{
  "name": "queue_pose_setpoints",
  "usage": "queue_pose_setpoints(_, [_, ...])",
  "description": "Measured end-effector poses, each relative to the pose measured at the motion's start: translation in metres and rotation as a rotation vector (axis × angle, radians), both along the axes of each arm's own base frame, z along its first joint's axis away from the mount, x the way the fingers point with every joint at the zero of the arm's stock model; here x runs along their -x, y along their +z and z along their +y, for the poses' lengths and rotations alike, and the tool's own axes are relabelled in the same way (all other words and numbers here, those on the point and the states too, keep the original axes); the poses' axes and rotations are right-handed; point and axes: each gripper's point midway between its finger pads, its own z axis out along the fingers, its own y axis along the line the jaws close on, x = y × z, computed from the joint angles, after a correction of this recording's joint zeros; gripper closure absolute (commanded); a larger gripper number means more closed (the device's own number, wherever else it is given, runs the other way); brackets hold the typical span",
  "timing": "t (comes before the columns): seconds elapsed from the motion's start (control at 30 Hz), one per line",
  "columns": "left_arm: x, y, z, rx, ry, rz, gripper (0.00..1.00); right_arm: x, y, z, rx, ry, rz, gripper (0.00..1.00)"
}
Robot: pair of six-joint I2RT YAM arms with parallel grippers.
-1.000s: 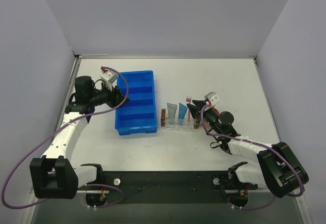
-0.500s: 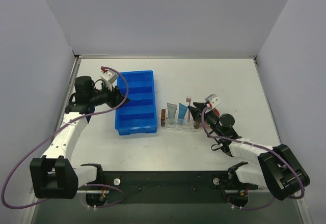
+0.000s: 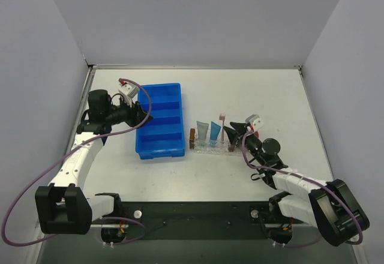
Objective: Prepare toiletry sets of a toothbrush and toothpaste on the tray
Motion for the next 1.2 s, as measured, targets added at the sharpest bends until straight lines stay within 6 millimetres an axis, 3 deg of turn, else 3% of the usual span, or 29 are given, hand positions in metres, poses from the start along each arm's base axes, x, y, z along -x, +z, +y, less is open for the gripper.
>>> queue_pose_setpoints(0.23, [0.000, 0.000, 0.000, 0.000, 0.000, 0.001, 0.45, 0.010, 0.012, -0.006, -0.003, -0.003, -0.061, 0.69])
queue_pose_setpoints(0.43, [0.001, 0.000, 0.000, -0.001, 0.000, 0.002, 0.45, 0.021, 0.063, -0.013, -0.052, -0.015, -0.230, 0.62])
queue_pose_setpoints(0.5, [0.001, 0.002, 0.000, -0.002, 0.002, -0.004, 0.45, 0.020, 0.072, -0.019, -0.051, -0.043, -0.267, 0.61])
queue_pose_setpoints(0.7, [0.000, 0.006, 0.004, -0.016, 0.028, -0.024, 0.45, -0.003, 0.082, -0.052, 0.005, -0.240, -0.299, 0.56])
queue_pose_setpoints(0.8, [-0.002, 0.008, 0.008, -0.030, 0.056, -0.038, 0.45, -0.017, 0.106, -0.070, 0.020, -0.351, -0.339, 0.50])
queue_pose_setpoints(1.03, [-0.013, 0.023, 0.024, -0.071, 0.162, -0.112, 0.44, -0.050, 0.186, -0.116, 0.041, -0.603, -0.350, 0.41])
queue_pose_setpoints(1.13, [-0.021, 0.031, 0.033, -0.070, 0.230, -0.139, 0.42, -0.058, 0.203, -0.133, 0.067, -0.682, -0.307, 0.37])
queue_pose_setpoints(1.2, [-0.026, 0.036, 0.039, -0.064, 0.281, -0.149, 0.40, -0.060, 0.206, -0.144, 0.093, -0.729, -0.268, 0.26])
